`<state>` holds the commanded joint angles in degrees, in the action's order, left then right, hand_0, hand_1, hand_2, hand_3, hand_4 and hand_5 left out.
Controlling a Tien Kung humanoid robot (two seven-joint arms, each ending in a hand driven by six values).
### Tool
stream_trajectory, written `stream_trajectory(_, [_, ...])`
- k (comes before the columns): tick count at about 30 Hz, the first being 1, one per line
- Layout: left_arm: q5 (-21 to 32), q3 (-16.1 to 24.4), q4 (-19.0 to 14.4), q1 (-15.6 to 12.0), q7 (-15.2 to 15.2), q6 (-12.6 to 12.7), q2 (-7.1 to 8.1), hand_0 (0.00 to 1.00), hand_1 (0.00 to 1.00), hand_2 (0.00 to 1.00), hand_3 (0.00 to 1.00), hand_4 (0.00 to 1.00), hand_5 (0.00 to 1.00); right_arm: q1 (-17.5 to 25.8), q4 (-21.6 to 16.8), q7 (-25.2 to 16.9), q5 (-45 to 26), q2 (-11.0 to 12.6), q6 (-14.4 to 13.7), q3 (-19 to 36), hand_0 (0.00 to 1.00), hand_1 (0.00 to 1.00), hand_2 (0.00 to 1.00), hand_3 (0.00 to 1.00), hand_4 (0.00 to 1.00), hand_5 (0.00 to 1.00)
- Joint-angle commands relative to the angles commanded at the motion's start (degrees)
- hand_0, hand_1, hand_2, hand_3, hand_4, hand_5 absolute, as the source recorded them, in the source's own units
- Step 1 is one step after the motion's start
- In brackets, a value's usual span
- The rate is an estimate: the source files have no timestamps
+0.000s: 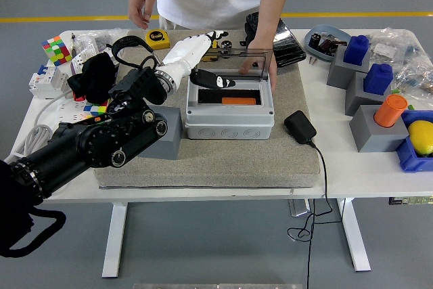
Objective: Fetch the battery,place it into the box,close the lid of the box
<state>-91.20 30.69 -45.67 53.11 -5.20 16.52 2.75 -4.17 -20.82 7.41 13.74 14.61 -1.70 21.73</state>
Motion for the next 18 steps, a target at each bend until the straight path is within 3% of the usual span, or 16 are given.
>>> stream_trajectory(14, [-2.72,0.69,-8.0,-4.09,-1.03,-0.45,2.61,0.838,0.83,0.809,0.854,0.998,0.372,0.36,0.08,0.06,-0.04,0.09,0.01,-0.39,0.676,0.72,0.714,0.689,0.998,0.694])
stream_trajectory(18, [-2.95,0.81,-11.61,-5.85,-1.78,-0.76,3.52,0.827,0.818,0.801,0.848,0.998,0.371,0.46,0.07,0.06,0.0,0.02,0.03,-0.37,0.676,0.72,0.714,0.688,0.998,0.694])
